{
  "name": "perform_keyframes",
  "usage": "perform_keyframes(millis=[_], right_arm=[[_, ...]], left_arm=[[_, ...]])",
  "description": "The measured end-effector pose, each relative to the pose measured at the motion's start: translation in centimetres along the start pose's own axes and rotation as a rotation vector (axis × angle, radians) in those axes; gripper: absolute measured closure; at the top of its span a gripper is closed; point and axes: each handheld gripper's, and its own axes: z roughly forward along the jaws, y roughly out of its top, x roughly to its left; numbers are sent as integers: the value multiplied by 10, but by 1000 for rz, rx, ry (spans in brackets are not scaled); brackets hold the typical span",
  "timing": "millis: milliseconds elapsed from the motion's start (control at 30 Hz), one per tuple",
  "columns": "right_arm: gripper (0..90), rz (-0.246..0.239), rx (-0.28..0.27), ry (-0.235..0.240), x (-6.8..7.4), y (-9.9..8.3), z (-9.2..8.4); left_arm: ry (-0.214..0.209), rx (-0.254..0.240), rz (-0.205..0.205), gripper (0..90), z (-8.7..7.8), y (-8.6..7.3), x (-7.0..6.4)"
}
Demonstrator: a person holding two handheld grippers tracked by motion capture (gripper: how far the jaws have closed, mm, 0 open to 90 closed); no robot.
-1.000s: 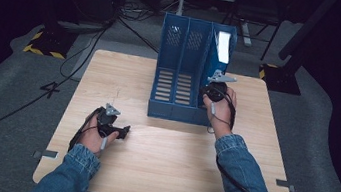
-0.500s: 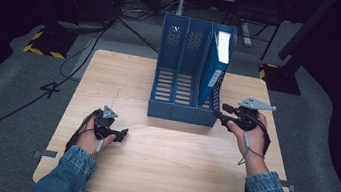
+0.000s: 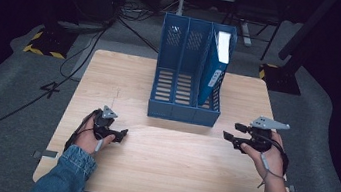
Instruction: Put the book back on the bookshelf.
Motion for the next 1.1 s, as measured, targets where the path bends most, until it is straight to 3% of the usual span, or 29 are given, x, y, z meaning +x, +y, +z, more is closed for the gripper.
perform_keyframes(millis=[67, 167, 267, 433, 533, 733, 833, 867, 967, 1100], right_arm=[[361, 27, 65, 14, -3, -6, 1], [359, 21, 134, -27, -7, -19, 4], [353, 51, 208, -19, -12, -35, 9], [337, 68, 256, -33, -20, -52, 13], [315, 79, 317, -61, -23, -62, 17], [222, 107, 356, -106, -25, -73, 23], [75, 36, 322, -137, -29, -78, 29], [0, 39, 300, -148, -30, -80, 33], [0, 83, 183, -210, -29, -86, 41], [0, 87, 168, -215, -29, -87, 42]], left_arm=[[-1, 0, -1, 146, 0, 0, 0], [-1, 0, 0, 146, 0, 0, 0], [-4, -1, -4, 144, 1, 0, 0], [-3, 0, -4, 144, 1, 1, 0], [-2, 2, 1, 141, 1, 1, 0], [-7, 1, -2, 137, 3, 3, -1], [-7, 1, -1, 137, 3, 3, -1], [-7, 2, 0, 137, 3, 3, -1], [-8, 1, -1, 137, 4, 3, -2], [-8, 0, 0, 137, 4, 4, -2]])
